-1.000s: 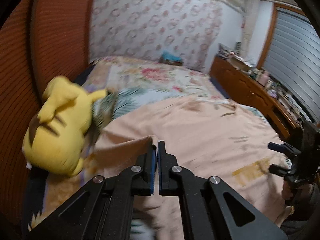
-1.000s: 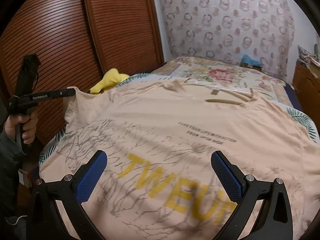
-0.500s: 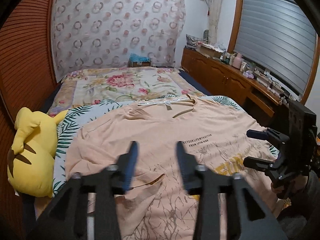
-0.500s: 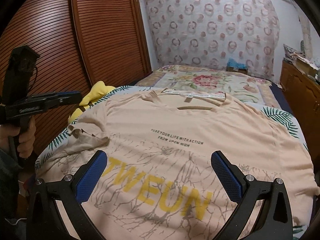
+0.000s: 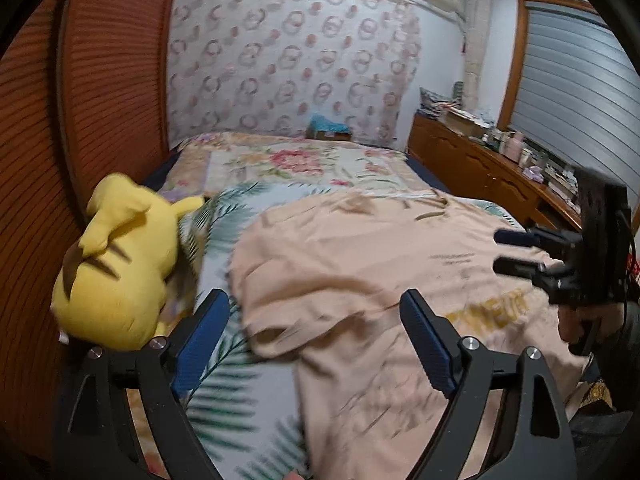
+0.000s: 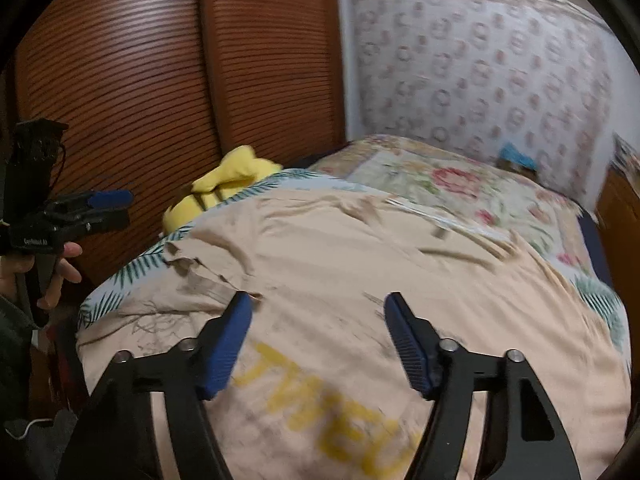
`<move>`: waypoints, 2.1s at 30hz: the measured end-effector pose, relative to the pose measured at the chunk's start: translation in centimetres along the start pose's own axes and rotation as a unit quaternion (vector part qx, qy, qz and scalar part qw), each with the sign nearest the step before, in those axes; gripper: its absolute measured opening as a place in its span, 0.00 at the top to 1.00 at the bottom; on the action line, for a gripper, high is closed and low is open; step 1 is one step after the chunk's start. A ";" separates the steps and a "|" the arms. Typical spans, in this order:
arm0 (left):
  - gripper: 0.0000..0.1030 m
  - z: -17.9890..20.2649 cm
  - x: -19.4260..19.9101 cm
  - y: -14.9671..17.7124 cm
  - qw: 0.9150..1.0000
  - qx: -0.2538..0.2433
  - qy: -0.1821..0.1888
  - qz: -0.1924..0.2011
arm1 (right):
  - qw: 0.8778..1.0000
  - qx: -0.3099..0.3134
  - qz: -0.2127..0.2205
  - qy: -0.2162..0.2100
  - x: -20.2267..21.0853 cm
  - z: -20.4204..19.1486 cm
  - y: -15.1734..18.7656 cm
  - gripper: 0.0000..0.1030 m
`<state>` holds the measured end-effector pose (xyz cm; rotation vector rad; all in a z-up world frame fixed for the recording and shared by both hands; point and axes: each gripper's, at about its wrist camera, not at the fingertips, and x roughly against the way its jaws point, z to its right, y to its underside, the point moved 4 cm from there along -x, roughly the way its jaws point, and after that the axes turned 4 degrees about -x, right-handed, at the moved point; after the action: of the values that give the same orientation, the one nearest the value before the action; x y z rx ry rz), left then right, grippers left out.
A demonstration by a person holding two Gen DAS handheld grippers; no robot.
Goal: Fold small clothes
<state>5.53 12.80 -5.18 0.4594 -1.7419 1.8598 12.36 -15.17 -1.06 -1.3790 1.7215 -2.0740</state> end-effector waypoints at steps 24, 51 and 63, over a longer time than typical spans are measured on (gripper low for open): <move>0.13 -3.9 -0.4 5.6 0.998 0.046 -0.022 -0.031 | 0.975 0.096 -0.158 -0.120 -19.5 -9.8 -3.9 0.68; 0.13 -1.1 -1.5 5.3 0.999 0.026 0.003 -0.039 | 0.999 0.005 -0.050 0.016 -13.1 1.2 -7.6 0.98; 0.13 -0.5 -1.4 5.3 0.999 0.023 0.005 -0.038 | 0.996 0.031 -0.081 0.032 -13.9 -2.3 -4.5 0.67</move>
<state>3.57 13.02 -10.33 0.5261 -1.6554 1.8499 20.78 -3.72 -4.94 -1.4948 1.6030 -2.2586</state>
